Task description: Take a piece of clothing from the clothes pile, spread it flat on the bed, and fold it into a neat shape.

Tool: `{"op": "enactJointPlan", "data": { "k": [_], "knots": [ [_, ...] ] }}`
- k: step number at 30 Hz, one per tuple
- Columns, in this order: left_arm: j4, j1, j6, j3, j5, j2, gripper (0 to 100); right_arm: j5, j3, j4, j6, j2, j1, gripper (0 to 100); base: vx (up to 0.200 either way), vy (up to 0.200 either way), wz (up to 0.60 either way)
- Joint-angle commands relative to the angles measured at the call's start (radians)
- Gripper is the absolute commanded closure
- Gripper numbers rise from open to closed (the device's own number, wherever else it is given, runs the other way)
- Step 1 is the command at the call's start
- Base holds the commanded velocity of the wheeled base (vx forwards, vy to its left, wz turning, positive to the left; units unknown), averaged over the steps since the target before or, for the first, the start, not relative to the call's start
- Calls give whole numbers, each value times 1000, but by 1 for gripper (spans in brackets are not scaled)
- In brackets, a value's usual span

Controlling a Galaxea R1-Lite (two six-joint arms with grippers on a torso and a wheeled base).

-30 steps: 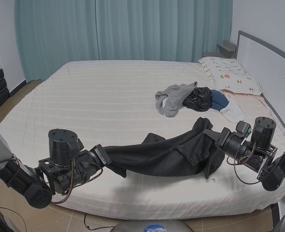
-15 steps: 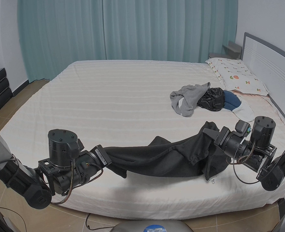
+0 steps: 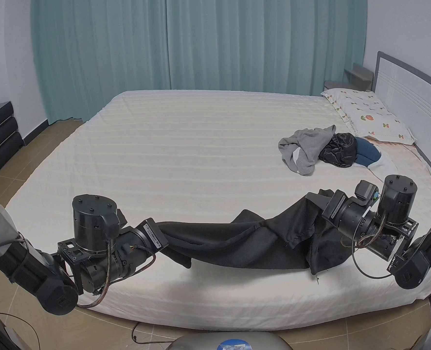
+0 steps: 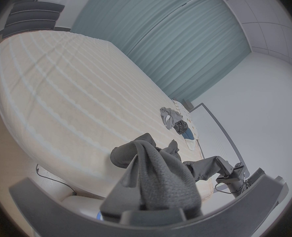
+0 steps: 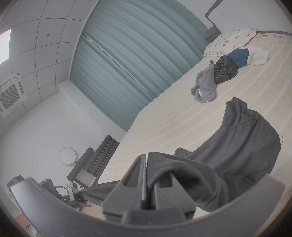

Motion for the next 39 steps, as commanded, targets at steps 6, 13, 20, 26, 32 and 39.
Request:
{"op": "enactJointPlan", "data": {
  "k": [6,13,20,26,32,39],
  "knots": [
    [-1,1,0,-2,2,-2,100,0,-2,-1,-1,-4,1,100,0,200,0],
    [-1,1,0,-2,1,2,100,0,2,0,-1,-6,0,100,0,200,0],
    [-1,0,2,0,1,1,100,-1,8,0,-2,-11,3,100,0,86,0],
    [-1,-9,2,3,1,-4,100,0,14,0,-1,-9,3,100,0,0,0],
    [-1,-9,2,4,1,-7,100,0,18,0,-1,-14,3,100,-33,0,0],
    [-1,-55,3,13,5,-33,100,-12,54,0,-7,-67,66,100,-200,0,0]
  ]
}}
